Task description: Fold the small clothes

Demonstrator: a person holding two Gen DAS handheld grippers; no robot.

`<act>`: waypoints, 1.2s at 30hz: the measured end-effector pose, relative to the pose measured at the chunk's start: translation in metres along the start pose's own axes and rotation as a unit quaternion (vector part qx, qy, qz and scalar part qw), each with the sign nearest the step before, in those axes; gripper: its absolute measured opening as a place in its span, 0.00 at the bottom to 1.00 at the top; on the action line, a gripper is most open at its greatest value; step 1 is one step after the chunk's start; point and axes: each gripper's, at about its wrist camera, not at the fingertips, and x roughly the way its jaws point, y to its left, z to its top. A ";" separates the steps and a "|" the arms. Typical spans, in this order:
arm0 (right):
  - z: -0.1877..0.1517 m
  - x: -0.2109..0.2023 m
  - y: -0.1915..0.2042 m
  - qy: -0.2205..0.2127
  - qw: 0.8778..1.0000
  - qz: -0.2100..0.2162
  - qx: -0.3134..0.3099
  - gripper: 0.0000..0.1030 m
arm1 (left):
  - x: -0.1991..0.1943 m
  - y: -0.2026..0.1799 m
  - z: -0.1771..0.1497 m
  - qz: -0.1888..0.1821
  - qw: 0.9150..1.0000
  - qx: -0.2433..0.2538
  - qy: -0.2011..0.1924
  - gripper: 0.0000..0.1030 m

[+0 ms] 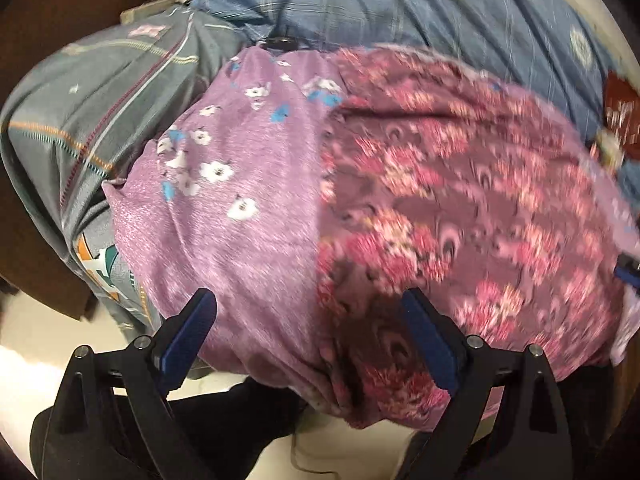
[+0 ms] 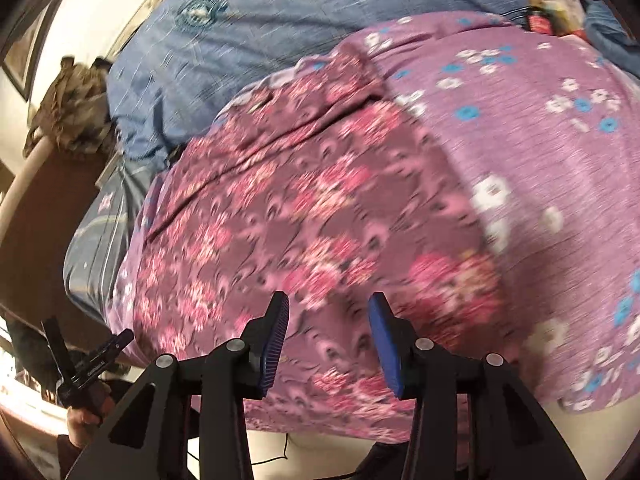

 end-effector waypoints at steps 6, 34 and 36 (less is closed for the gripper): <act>-0.017 0.018 -0.004 0.040 0.999 -0.016 0.017 0.41 | 0.022 -0.001 -0.009 0.016 0.998 -0.003 0.056 0.92; -0.021 -0.102 0.135 -0.158 0.973 0.043 -0.161 0.58 | -0.145 -0.030 0.031 0.077 0.982 0.035 -0.167 0.98; -0.023 -0.102 0.137 -0.158 0.973 0.045 -0.163 0.58 | -0.145 -0.031 0.031 0.076 0.982 0.036 -0.167 0.98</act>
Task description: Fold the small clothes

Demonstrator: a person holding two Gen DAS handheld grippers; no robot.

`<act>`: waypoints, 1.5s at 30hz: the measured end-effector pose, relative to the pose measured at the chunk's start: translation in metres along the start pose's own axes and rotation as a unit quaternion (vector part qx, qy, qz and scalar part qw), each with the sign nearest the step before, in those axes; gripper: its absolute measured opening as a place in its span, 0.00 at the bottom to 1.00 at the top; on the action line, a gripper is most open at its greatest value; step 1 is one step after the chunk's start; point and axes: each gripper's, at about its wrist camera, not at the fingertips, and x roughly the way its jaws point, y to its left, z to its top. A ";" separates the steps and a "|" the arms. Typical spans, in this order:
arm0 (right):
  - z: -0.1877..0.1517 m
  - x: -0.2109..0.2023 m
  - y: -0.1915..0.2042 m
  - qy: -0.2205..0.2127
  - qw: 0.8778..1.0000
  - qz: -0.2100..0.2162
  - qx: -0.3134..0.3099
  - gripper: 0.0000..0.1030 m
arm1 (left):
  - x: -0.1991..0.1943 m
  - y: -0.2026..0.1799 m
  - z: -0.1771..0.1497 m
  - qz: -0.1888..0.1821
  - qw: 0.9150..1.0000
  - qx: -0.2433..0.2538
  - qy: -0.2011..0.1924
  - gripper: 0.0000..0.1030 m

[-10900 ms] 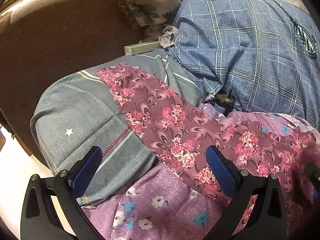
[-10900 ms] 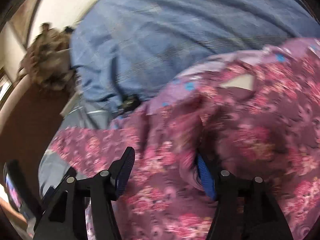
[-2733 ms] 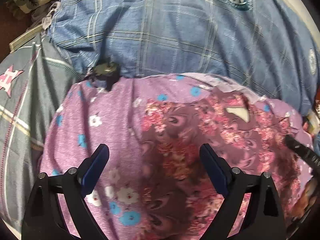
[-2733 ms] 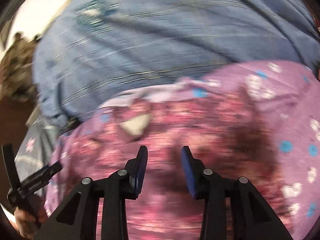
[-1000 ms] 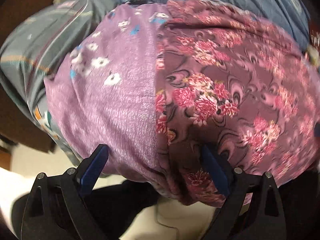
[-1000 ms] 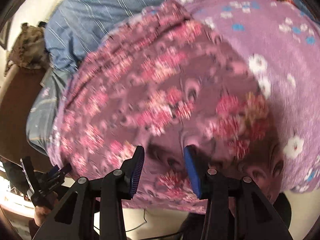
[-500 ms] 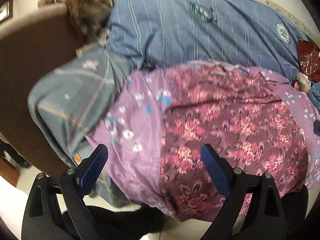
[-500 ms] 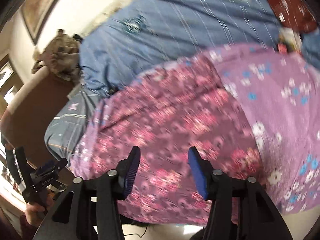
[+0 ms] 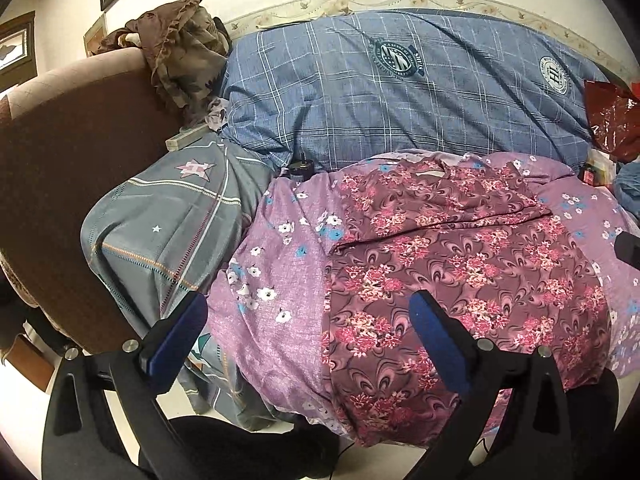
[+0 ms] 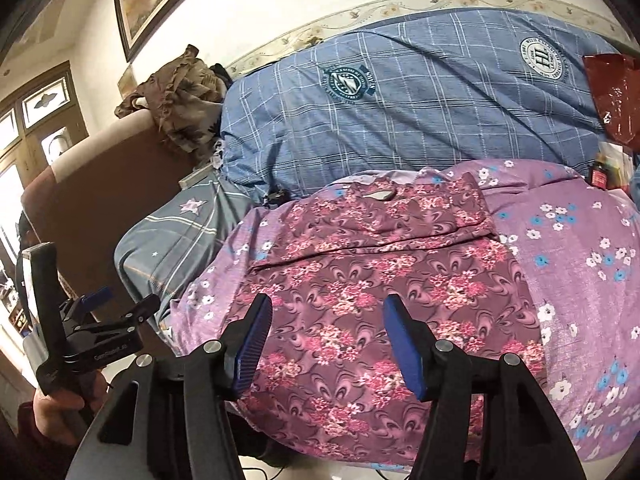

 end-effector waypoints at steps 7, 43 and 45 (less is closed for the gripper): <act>-0.005 0.008 -0.004 0.010 1.000 -0.003 -0.002 0.58 | 0.007 -0.002 -0.004 0.000 1.000 -0.001 0.009 0.98; -0.151 0.044 -0.232 0.294 0.920 -0.043 0.255 0.19 | 0.118 0.036 -0.136 -0.099 0.950 -0.130 0.268 0.98; -0.151 0.038 -0.222 0.282 0.931 -0.047 0.226 0.06 | 0.118 0.034 -0.137 -0.101 0.949 -0.127 0.270 0.98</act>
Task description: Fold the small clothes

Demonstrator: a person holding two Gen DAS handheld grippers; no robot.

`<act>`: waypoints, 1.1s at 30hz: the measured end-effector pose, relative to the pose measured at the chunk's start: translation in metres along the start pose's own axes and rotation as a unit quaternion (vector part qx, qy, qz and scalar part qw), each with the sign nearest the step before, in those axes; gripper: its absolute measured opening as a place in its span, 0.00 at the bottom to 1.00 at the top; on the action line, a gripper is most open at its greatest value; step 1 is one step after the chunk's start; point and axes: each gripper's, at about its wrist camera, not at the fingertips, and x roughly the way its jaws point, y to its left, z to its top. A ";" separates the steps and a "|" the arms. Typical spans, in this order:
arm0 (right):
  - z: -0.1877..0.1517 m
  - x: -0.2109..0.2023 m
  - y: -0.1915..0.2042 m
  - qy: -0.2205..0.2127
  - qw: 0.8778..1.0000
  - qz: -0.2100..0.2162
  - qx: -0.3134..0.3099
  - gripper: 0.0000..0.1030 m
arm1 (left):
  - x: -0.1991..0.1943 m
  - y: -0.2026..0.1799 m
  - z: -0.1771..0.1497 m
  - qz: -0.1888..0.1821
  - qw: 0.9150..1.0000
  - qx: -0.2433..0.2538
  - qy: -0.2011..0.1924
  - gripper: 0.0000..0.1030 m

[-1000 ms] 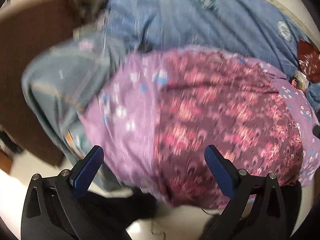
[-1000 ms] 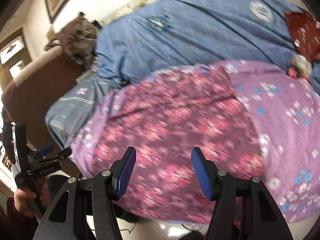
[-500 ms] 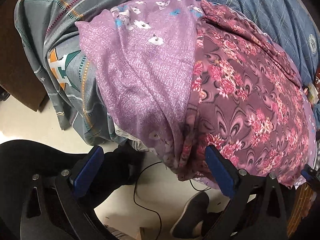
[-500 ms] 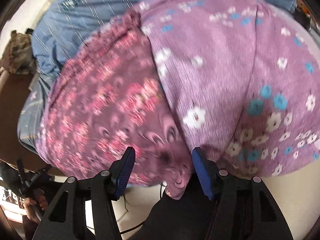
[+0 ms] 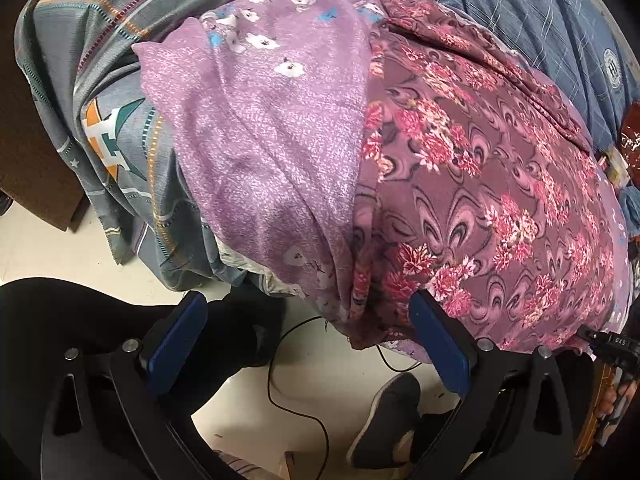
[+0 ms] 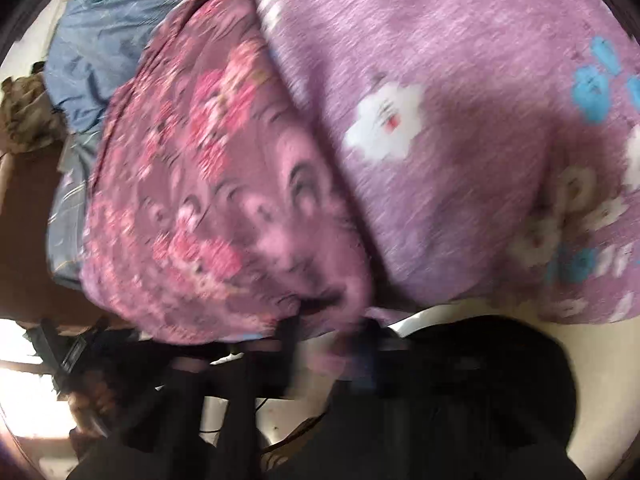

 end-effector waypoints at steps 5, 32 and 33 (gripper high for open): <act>-0.010 -0.022 0.025 -0.026 0.999 0.018 -0.036 0.04 | 0.003 0.006 0.000 0.006 1.000 -0.004 0.001 0.98; 0.043 -0.192 0.150 -0.245 0.926 0.267 -0.102 0.04 | 0.017 -0.027 -0.020 -0.255 0.966 -0.041 0.034 0.98; 0.044 -0.193 0.152 -0.244 0.926 0.267 -0.105 0.04 | 0.020 -0.027 -0.022 -0.253 0.965 -0.049 0.037 0.98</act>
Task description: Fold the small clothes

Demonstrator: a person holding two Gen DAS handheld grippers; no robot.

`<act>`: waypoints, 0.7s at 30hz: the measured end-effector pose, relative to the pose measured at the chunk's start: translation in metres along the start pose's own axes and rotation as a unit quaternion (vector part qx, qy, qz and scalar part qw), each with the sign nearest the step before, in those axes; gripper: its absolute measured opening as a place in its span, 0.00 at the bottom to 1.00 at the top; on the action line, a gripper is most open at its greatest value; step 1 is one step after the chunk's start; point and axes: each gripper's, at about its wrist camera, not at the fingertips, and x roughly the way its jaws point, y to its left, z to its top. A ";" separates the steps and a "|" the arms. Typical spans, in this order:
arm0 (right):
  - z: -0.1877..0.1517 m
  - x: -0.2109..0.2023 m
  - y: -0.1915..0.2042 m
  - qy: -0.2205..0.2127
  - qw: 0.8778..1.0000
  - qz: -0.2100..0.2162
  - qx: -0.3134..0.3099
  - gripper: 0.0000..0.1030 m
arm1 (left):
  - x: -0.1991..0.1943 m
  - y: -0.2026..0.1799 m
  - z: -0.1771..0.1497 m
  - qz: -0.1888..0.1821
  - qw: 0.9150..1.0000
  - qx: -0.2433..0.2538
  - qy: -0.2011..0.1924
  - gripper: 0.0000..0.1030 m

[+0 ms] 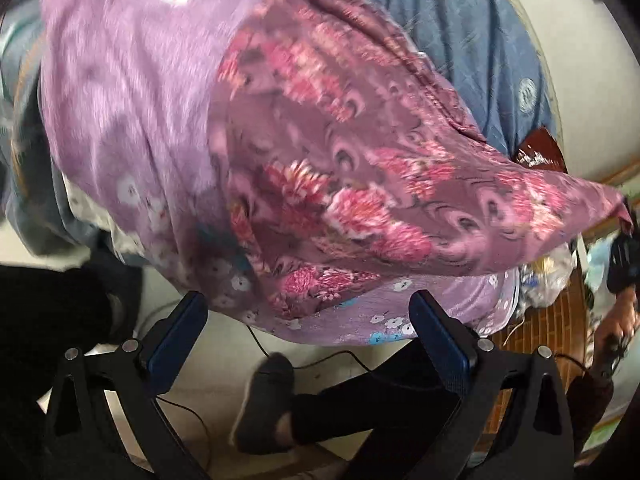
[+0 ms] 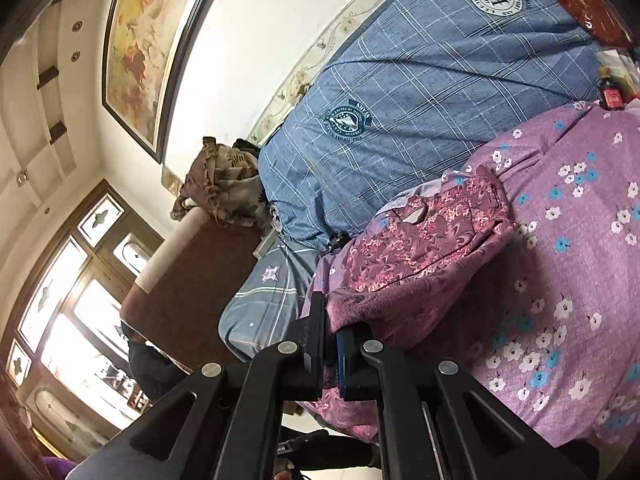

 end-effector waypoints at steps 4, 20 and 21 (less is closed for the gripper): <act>0.004 -0.003 0.009 0.006 1.000 -0.002 -0.014 0.04 | 0.002 0.002 0.001 0.003 0.999 -0.016 -0.039 0.98; 0.000 0.001 0.019 0.015 0.999 -0.023 -0.027 0.04 | 0.033 0.005 0.015 -0.067 0.997 -0.016 -0.041 0.16; 0.000 0.000 0.018 0.015 0.999 -0.024 -0.027 0.04 | 0.031 0.004 0.015 -0.071 0.997 -0.012 -0.042 0.08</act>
